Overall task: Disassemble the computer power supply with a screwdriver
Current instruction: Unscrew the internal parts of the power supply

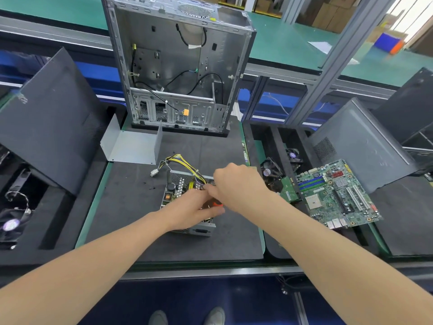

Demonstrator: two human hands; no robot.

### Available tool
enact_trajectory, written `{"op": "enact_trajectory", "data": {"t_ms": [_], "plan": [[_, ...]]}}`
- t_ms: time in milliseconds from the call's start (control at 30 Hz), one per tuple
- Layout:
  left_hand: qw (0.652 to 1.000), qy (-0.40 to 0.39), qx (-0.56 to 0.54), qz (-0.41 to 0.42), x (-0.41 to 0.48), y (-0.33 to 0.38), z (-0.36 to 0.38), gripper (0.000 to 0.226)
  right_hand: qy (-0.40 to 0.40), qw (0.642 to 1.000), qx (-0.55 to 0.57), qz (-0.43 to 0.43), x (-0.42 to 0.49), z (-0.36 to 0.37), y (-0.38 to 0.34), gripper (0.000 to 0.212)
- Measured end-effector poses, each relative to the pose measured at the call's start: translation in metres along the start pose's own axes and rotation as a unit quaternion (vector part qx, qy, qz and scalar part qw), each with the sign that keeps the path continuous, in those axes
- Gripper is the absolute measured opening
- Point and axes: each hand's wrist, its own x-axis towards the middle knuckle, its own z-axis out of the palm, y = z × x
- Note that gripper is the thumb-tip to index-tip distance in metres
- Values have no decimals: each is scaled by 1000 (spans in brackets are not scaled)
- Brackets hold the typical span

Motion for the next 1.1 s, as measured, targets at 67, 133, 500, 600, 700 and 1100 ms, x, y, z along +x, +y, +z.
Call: {"op": "enact_trajectory", "data": {"t_ms": [67, 133, 500, 600, 700, 1100], "plan": [[1000, 4, 8, -8, 1, -4, 1, 10, -21, 998, 38, -43, 3, -3, 9, 19], [1000, 10, 9, -11, 1, -5, 1, 10, -43, 990, 80, -106, 2, -5, 19, 7], [1000, 21, -7, -14, -1, -4, 1, 33, -33, 980, 92, -174, -7, -10, 21, 24], [998, 0, -56, 9, 0, 0, -1, 10, 28, 999, -2, -24, -13, -6, 4, 50], [1000, 6, -25, -3, 0, 5, -2, 23, 2, 1000, 9, 13, -7, -2, -3, 44], [1000, 19, -1, -25, -3, 8, -3, 32, -78, 965, 95, -231, -6, -12, 18, 14]]}}
